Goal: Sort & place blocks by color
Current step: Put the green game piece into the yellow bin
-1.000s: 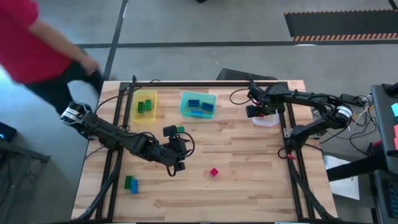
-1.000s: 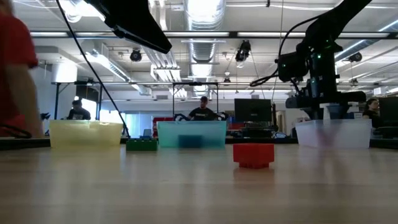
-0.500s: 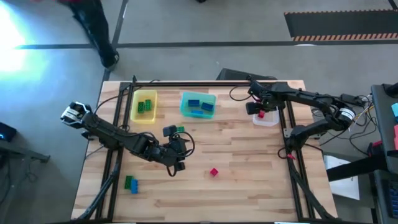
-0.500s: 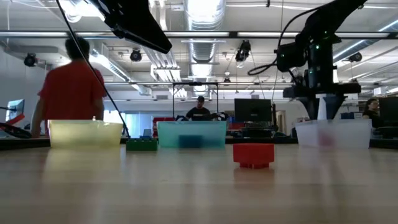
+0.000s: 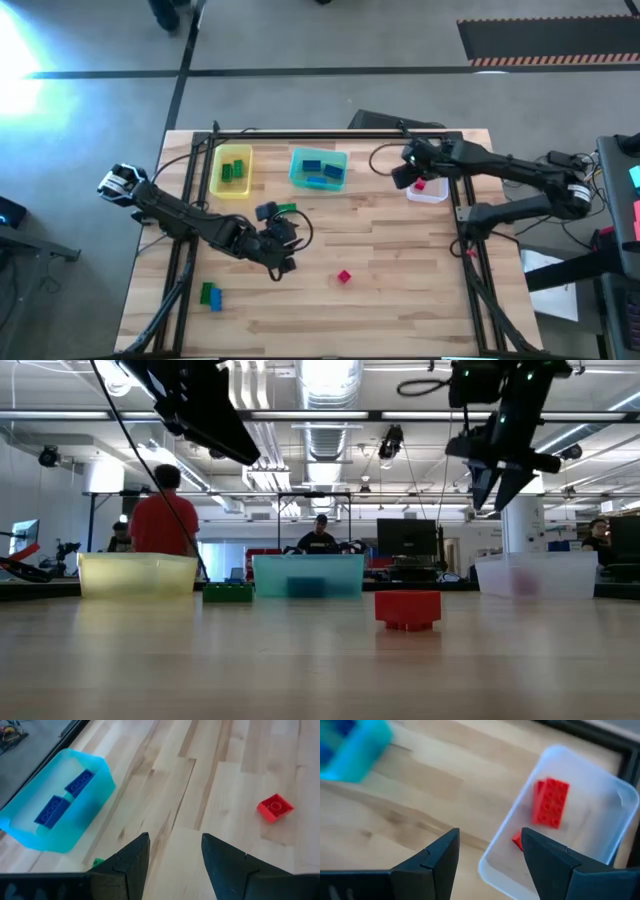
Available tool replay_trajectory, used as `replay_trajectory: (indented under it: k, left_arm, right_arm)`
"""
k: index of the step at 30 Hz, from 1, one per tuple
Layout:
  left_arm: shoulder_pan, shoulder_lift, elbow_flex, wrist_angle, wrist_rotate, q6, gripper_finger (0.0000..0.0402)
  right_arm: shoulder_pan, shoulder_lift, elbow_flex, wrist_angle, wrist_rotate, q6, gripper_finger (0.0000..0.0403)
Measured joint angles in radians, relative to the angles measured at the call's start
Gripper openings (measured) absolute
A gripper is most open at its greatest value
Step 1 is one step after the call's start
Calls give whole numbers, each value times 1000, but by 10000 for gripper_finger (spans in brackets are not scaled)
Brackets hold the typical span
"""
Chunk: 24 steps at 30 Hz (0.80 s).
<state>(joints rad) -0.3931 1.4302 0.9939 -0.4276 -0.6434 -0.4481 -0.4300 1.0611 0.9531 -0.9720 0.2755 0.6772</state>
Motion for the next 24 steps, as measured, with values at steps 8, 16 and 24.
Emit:
replay_trajectory:
  k: [8, 16, 24]
  left_arm:
    - [25, 0, -42, -3, 58, 16, 164]
    - [149, 2, -81, -61, 237, 126, 164]
    - [319, 1, -155, -62, 377, 353, 164]
  right_arm:
    - [227, -98, -25, 106, 90, -58, 202]
    - [394, -95, -26, 227, 198, -156, 202]
    - [491, -60, -26, 316, 226, -205, 202]
